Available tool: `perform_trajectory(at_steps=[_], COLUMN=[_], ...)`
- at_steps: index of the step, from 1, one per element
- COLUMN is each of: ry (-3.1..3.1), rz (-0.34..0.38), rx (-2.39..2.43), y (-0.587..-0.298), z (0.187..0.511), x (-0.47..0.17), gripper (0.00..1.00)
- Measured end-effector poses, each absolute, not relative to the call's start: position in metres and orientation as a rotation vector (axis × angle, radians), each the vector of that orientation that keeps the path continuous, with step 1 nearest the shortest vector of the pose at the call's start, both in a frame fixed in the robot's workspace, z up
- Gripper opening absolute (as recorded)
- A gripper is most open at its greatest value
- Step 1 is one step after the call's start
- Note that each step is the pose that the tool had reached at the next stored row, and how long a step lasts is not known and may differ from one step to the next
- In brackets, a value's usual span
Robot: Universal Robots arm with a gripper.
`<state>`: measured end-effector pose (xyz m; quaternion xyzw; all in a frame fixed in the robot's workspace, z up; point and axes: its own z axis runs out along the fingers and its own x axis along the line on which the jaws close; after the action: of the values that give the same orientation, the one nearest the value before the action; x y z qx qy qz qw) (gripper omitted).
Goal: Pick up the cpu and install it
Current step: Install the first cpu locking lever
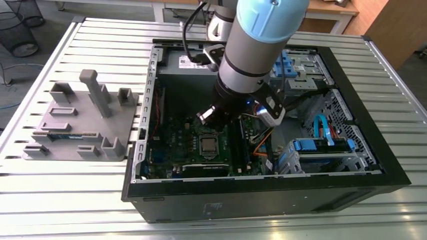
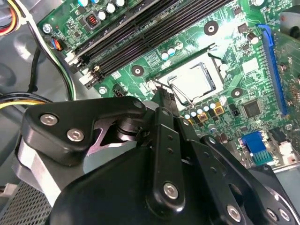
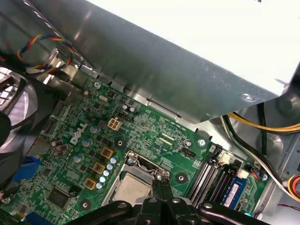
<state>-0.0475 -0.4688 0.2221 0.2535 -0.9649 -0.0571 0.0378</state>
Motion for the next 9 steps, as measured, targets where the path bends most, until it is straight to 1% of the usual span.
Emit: perform_trajectory(at_steps=[5,9], ry=[-2.960,-2.959], rz=[-0.173,-0.150], rx=[0.777,0.772], y=[-0.469,-0.469], z=[0.213,0.210], x=[-0.047,-0.047], gripper=[0.11,0.11])
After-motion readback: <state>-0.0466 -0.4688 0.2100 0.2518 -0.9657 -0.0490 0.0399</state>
